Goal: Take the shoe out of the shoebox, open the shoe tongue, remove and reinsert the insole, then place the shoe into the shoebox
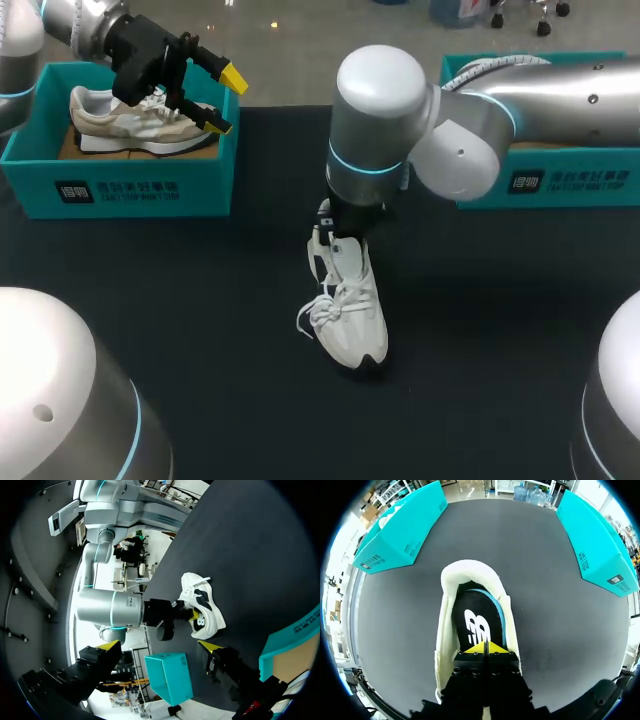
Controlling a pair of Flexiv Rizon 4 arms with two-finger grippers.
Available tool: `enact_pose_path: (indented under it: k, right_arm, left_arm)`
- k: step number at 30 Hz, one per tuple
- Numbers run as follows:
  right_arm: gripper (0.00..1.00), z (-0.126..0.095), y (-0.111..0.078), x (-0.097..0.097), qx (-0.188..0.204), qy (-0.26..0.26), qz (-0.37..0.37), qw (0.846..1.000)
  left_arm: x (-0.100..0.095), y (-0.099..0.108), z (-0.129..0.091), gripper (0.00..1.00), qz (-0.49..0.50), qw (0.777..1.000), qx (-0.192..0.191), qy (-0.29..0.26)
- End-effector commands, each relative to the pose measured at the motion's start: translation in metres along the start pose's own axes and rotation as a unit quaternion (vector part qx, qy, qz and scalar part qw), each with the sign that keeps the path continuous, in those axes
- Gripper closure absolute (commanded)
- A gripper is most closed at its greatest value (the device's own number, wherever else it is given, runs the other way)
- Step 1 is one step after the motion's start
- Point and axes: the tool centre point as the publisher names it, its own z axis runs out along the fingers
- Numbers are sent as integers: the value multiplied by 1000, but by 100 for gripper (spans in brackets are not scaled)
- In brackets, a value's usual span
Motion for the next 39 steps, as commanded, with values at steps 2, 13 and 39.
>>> enact_pose_path:
  k: [2, 13, 39]
  right_arm:
    - [100, 17, -1, 4, 11, -1, 1, 1000]
    - [100, 4, 3, 4, -17, -13, -1, 1000]
    - [100, 41, 17, 1, -66, -34, -7, 997]
  left_arm:
    - [0, 0, -1, 0, 0, 1000, 1, 2]
    - [0, 0, -1, 0, 0, 1000, 1, 2]
    - [0, 0, -1, 0, 0, 1000, 1, 2]
